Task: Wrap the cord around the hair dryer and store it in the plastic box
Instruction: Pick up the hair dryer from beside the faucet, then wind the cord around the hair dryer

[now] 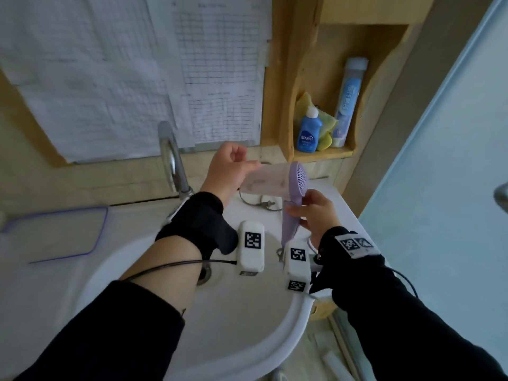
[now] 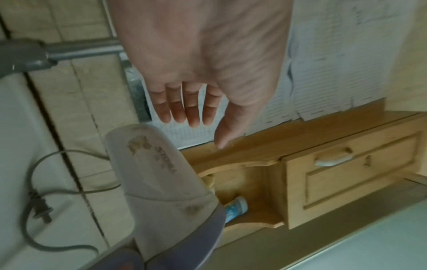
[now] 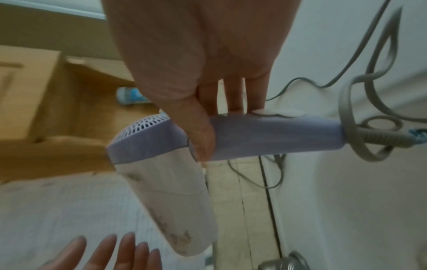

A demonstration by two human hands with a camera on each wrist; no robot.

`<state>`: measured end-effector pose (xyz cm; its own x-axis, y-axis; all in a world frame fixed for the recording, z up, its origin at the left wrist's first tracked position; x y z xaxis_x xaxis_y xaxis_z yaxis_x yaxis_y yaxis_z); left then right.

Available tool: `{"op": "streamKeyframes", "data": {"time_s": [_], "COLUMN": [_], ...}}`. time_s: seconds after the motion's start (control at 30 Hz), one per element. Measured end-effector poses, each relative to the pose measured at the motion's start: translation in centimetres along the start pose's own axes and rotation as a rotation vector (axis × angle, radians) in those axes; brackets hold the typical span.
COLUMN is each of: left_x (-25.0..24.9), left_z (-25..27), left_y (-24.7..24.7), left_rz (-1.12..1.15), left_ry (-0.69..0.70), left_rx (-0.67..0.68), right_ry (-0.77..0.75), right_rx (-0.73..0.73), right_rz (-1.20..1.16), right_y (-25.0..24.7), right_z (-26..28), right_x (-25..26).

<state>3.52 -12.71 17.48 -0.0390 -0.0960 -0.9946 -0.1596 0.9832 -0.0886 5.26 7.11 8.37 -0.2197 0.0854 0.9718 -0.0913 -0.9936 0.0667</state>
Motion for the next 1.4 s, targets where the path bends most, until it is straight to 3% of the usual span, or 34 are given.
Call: {"op": "streamKeyframes", "data": {"time_s": [0.23,0.47,0.6,0.73,1.07,1.23,1.4], "left_x": [-3.9,-2.6,0.0,3.7,6.3,7.0,7.9], "left_z": [6.2,10.4,12.1,14.4,17.2,18.4,18.1], "left_y": [-5.9,-12.6,-17.3,-21.7,-30.1,-32.7,-31.2], "left_rz": [-0.143,-0.365,-0.396,-0.176,0.006,-0.007,-0.117], "left_ry": [0.092,0.090,0.031,-0.105,-0.134,-0.140,-0.188], "left_rx": [0.133,0.172,0.041,-0.117,-0.356,-0.379,-0.346], "right_ry": [-0.226,-0.353,-0.350,-0.293,-0.222,-0.210,-0.277], "right_rx": [0.160,0.371,0.532,0.699,0.869,0.877,0.920], "right_rz": [0.250,0.469,0.545,0.640,0.992,1.226,1.138], "right_y": [7.8,16.6,21.4,25.0,26.9,25.9,27.7], "right_z": [6.3,10.0,11.1,11.8,11.7,11.0,12.2], "right_x": [5.6,6.9,4.9,1.7,-2.9,-4.1,-2.2]}}
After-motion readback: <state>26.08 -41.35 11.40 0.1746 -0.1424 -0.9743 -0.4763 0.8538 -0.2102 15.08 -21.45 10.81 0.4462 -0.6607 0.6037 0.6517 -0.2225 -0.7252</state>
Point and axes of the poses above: each hand's wrist, its own z-axis away from the middle knuckle, its own y-axis out of the palm, x = y × z, the point moved 10 cm from there along -z, towards the middle knuckle, and after that the axes turned 1 degree about z, right-handed, at the moved point
